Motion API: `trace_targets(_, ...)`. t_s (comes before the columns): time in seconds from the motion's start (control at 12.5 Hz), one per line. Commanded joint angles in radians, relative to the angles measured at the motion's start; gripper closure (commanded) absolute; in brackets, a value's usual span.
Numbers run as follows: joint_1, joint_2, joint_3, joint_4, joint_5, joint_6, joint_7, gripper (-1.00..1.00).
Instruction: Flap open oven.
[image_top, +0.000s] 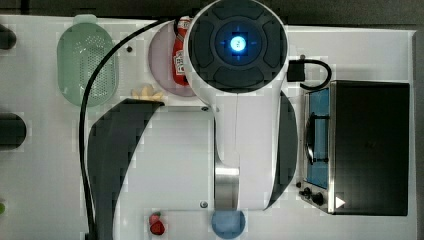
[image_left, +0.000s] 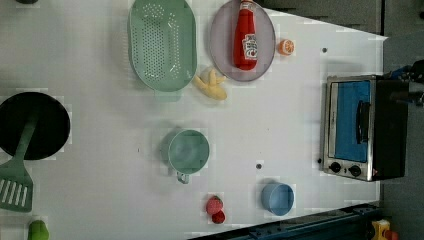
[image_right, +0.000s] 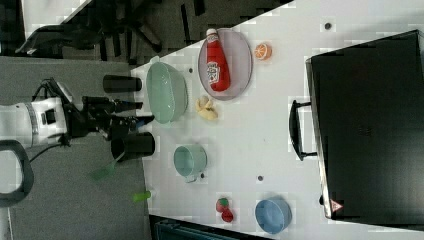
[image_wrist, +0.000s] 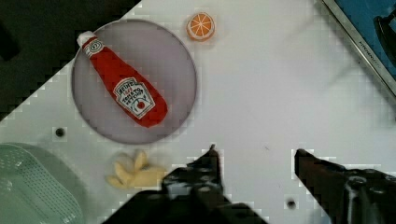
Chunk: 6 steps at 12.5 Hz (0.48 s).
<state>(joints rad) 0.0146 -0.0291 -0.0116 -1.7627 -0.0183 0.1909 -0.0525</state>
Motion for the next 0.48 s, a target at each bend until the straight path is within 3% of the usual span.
trace_targets(0.08, -0.034, -0.384, -0.053, -0.221, 0.011, -0.215, 0.176, -0.59)
trace_targets(0.24, -0.034, -0.384, -0.053, -0.221, 0.011, -0.214, 0.176, -0.99)
trace_targets(0.48, -0.034, -0.384, -0.053, -0.221, 0.011, -0.214, 0.176, -1.00)
